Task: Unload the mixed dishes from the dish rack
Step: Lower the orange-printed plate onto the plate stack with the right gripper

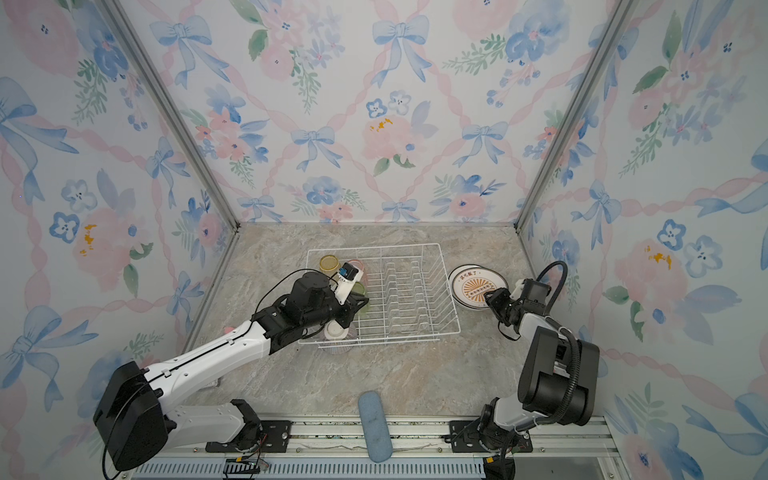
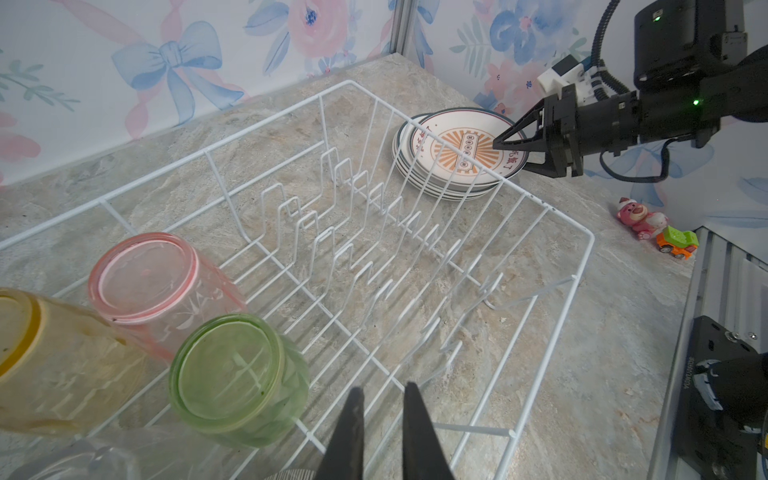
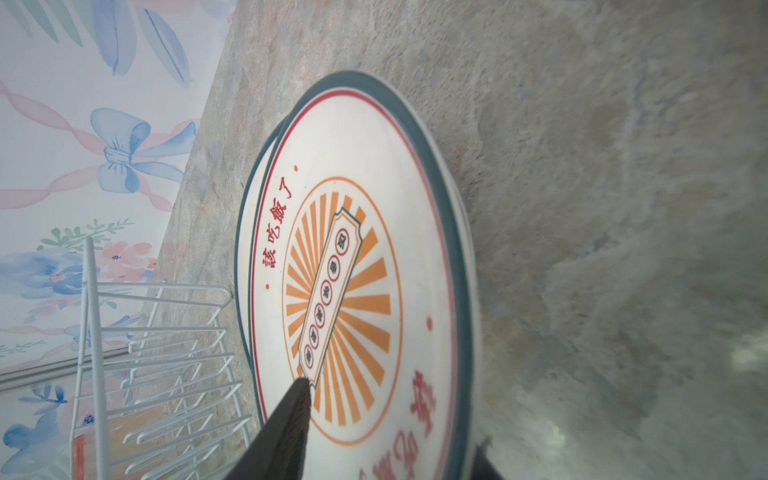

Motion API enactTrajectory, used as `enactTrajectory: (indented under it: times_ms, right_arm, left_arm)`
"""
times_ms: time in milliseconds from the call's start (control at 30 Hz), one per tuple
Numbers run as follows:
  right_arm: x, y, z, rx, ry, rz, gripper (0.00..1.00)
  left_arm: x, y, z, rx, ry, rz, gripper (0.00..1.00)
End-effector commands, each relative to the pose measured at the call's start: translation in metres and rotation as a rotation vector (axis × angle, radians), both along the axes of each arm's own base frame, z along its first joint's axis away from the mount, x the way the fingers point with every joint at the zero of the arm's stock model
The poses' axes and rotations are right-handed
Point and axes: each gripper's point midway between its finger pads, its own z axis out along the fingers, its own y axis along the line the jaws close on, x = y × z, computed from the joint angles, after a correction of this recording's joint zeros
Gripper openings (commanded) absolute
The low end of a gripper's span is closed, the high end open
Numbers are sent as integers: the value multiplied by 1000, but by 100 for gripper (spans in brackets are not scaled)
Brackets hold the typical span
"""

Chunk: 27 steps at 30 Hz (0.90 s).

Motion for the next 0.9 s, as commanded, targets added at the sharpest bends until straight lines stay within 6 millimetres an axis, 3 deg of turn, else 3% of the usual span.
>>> enactTrajectory:
  times_ms: [0,867]
  right_arm:
    - [-1,1,5,-32,11,10,46]
    - [-14,-2,3,-110,78,22,53]
  left_arm:
    - [-8,1,-1,8,0,-27,14]
    - [-11,5,-4,19,2,-23,14]
